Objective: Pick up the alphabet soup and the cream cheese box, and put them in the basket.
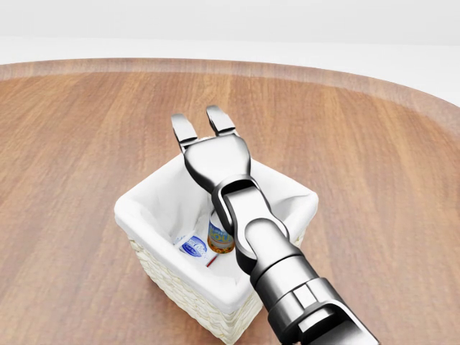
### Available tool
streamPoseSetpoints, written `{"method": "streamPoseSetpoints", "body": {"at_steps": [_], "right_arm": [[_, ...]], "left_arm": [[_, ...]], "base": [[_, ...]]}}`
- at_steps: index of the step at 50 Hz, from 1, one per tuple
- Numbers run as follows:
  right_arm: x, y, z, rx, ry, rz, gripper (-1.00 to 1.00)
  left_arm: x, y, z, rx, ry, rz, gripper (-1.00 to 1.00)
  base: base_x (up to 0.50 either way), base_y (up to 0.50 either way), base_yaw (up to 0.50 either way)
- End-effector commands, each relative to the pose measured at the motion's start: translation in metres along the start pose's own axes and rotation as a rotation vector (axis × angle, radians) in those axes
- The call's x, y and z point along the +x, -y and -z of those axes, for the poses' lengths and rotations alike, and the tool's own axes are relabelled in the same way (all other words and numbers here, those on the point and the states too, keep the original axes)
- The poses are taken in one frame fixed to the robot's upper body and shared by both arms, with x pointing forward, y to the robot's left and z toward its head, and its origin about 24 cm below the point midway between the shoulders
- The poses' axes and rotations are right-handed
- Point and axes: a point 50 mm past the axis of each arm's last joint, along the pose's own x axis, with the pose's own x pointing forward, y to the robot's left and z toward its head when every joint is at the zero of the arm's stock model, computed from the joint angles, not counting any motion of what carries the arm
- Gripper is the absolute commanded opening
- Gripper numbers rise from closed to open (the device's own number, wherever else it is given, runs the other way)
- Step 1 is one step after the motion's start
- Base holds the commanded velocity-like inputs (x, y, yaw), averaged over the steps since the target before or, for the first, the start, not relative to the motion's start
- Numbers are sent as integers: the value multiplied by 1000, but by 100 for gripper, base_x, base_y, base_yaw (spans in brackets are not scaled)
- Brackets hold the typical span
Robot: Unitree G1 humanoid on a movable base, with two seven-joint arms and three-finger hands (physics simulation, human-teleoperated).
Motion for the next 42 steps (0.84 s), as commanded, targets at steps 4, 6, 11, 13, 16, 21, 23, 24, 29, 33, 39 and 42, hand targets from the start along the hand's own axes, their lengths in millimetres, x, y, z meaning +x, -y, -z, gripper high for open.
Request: {"method": "streamPoseSetpoints", "body": {"at_steps": [4, 6, 11, 13, 16, 21, 23, 24, 29, 33, 39, 42], "right_arm": [[6, 29, 4, 47, -9, 130, 100], [8, 36, 5, 92, -19, 195, 100], [13, 57, 9, 149, -38, 341, 100], [14, 66, 12, 177, -50, 396, 100], [15, 84, 13, 201, -51, 488, 100], [14, 100, 14, 227, -53, 582, 100], [15, 104, 15, 241, -60, 600, 100], [14, 106, 16, 240, -61, 620, 100], [14, 120, 17, 263, -64, 681, 100], [14, 128, 20, 273, -67, 697, 100], [13, 144, 20, 291, -61, 742, 100], [12, 150, 17, 281, -46, 761, 100]], "left_arm": [[1, 1, -1, -12, 12, 1, 100], [1, -1, -2, -7, 15, 2, 100], [1, 0, -1, -11, 11, 1, 100], [1, 1, -1, -11, 11, 1, 100], [1, 1, 0, -12, 10, 1, 100], [1, 0, -1, -10, 12, 0, 100], [1, 0, -1, -9, 12, 0, 100], [0, -1, -1, -8, 13, 0, 100], [0, 0, -1, -8, 12, 1, 100], [1, 1, 0, -12, 10, 1, 100], [0, 0, -1, -8, 13, 1, 100], [0, 1, -1, -10, 10, 1, 100]], "base": [[0, 0, 0], [0, 0, 0], [0, 0, 0], [0, 0, 0], [0, 0, 0], [0, 0, 0], [0, 0, 0], [0, 0, 0], [0, 0, 0], [0, 0, 0], [0, 0, 0], [0, 0, 0]]}}
